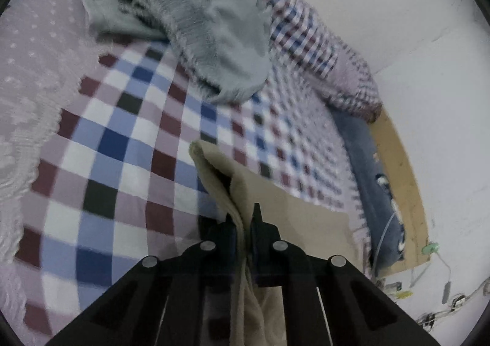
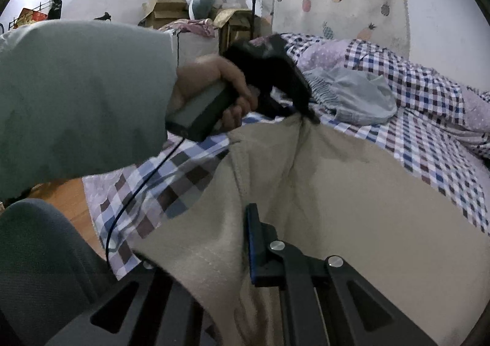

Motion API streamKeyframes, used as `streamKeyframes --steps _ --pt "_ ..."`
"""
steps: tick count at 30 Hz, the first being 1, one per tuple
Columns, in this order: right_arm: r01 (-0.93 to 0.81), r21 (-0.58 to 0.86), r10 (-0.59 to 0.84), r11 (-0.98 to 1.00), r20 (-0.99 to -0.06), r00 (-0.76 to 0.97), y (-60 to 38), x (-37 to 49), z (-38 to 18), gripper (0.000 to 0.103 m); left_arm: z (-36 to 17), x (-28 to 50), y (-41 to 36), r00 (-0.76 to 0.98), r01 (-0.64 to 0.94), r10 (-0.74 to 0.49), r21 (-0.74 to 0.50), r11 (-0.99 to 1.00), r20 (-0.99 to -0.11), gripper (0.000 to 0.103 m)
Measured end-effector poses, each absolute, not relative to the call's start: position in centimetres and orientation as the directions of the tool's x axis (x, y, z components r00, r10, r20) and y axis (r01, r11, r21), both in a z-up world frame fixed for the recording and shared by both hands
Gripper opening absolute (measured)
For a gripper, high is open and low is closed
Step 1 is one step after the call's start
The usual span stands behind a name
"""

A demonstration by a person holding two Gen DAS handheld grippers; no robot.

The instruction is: Fold clothes

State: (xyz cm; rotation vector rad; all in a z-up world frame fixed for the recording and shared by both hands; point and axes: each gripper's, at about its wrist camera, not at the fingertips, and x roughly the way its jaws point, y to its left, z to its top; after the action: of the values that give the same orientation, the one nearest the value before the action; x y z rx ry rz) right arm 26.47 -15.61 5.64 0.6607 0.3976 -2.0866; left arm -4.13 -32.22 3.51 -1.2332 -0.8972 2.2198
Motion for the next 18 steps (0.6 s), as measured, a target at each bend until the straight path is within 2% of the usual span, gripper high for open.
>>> streamKeyframes --steps 4,7,14,18 --pt "0.833 -0.063 -0.668 -0.55 -0.565 -0.484 -15.7 28.1 6.6 0.003 6.6 -2.2 -31.4 -0.521 -0.123 0.662 -0.72 -0.683 -0.539 0.006" --pt "0.823 -0.102 -0.657 -0.559 -0.551 -0.514 -15.6 29.2 6.9 0.003 7.9 -1.2 -30.7 -0.52 -0.145 0.65 -0.693 -0.706 -0.554 0.006" --pt "0.804 -0.196 -0.631 -0.561 -0.527 -0.569 -15.8 31.7 6.6 0.003 5.9 -1.1 -31.2 -0.515 -0.083 0.601 -0.662 -0.745 -0.612 0.006" --pt "0.794 -0.298 -0.608 -0.53 -0.52 -0.601 -16.7 32.6 5.3 0.003 5.3 -0.9 -31.3 -0.518 -0.081 0.619 -0.687 -0.723 -0.59 0.005"
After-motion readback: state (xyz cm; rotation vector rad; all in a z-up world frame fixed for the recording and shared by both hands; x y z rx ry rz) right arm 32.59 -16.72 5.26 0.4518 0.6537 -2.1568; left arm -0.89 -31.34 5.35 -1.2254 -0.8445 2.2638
